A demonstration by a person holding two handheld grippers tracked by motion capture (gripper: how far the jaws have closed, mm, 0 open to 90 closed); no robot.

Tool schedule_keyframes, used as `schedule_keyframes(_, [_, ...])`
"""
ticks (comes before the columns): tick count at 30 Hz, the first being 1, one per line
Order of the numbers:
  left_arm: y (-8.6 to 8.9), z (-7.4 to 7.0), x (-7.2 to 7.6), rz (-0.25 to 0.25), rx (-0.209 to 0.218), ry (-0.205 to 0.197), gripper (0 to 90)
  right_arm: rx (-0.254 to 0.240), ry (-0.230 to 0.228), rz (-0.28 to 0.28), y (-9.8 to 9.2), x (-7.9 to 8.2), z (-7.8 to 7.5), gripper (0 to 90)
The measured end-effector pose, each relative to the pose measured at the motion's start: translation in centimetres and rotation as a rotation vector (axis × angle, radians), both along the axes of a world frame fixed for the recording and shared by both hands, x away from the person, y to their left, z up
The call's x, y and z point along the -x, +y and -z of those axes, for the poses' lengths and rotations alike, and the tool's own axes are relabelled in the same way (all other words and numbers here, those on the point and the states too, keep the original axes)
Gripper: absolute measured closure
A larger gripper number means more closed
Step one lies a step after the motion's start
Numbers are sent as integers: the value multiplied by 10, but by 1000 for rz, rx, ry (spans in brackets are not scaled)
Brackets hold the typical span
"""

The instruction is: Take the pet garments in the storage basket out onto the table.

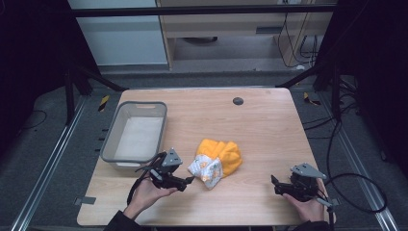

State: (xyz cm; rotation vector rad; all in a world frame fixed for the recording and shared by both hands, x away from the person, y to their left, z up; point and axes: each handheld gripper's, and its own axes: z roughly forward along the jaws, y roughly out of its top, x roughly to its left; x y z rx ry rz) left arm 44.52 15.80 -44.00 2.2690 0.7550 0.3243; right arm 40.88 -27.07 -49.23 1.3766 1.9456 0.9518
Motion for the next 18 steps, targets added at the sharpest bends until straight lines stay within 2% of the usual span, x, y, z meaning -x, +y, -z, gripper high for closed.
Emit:
schedule_keyframes(8, [25, 14, 8, -62, 4, 5, 266, 3, 1, 3, 0, 0, 0, 49])
schedule_keyframes(18, [55, 21, 18, -139, 37, 3, 279, 3, 8, 9, -1, 0, 1, 47])
